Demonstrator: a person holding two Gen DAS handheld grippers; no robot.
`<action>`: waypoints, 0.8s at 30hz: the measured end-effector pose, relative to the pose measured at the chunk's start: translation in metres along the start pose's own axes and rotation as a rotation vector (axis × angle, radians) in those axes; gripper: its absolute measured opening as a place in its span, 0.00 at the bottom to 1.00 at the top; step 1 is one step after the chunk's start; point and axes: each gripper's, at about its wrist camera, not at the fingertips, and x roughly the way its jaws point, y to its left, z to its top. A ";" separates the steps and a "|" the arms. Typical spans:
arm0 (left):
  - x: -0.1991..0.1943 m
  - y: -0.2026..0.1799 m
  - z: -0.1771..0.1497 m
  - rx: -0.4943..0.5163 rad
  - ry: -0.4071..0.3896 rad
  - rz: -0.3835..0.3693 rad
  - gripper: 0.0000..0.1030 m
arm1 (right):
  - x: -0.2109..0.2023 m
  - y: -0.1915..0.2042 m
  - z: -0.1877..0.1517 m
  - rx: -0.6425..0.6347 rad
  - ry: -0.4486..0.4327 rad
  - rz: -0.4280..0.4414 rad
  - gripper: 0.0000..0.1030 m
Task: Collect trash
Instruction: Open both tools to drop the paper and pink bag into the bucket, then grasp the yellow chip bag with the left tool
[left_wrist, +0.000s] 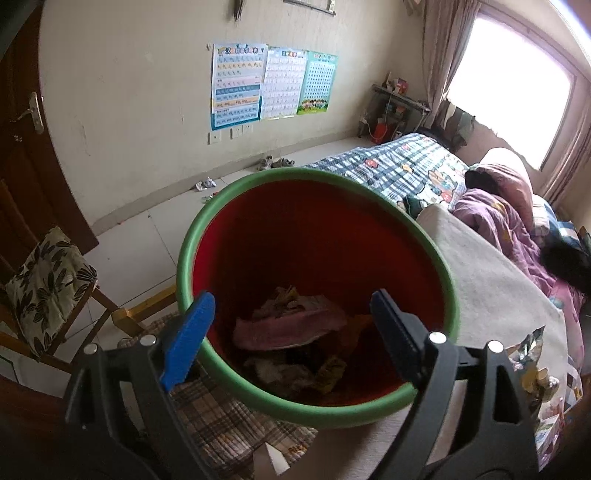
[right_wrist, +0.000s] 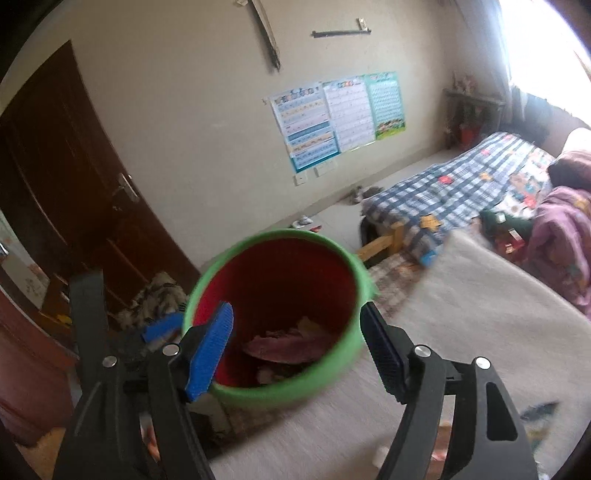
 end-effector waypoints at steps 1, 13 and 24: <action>-0.004 -0.005 -0.001 -0.003 -0.015 -0.005 0.82 | -0.009 -0.006 -0.006 -0.008 -0.006 -0.022 0.67; -0.046 -0.084 -0.051 0.066 0.003 -0.073 0.82 | -0.108 -0.098 -0.107 0.102 0.020 -0.219 0.67; -0.093 -0.123 -0.114 0.180 0.030 -0.114 0.84 | -0.142 -0.134 -0.174 0.218 0.071 -0.261 0.68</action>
